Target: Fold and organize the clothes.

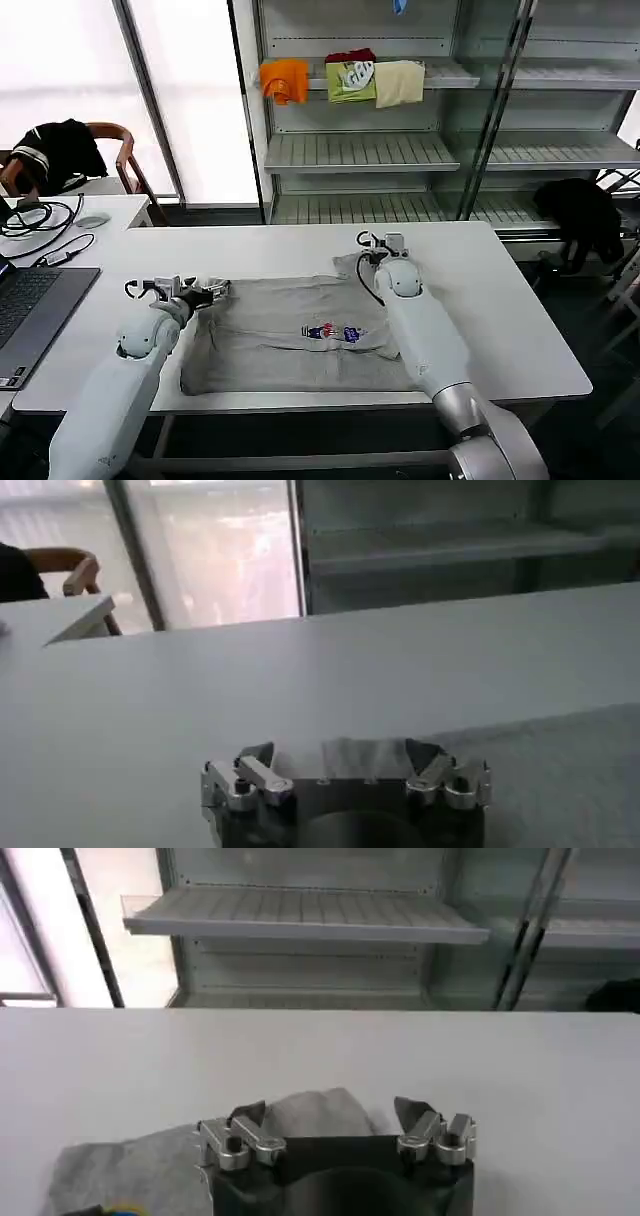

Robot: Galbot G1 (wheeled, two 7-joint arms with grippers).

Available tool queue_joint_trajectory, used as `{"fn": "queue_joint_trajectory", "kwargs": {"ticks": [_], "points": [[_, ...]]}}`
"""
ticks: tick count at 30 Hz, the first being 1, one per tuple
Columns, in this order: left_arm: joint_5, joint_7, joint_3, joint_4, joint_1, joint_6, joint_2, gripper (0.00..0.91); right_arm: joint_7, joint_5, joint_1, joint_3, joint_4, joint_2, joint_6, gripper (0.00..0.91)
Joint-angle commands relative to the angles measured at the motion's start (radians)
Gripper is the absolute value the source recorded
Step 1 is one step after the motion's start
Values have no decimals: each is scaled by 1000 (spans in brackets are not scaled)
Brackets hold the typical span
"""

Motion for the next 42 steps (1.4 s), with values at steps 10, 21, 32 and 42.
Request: {"fn": "queue_joint_trajectory", "kwargs": {"ticks": [10,21,32,42], "points": [[7,27,1,-14,33,1,-1,20,11,17,-37,14,35,-6,-31,0],[4,26,-6,-32,43,-7,-17,20,-1,28,-93,3,158,-44,-35,0],[3,12,-39,-112,68,-64,-9,10,2,22,-160,3,391,-74,-44,0],[-38,1,-73,-255,122,-51,21,10,14,7,-222,18,616,-86,-63,0]]}}
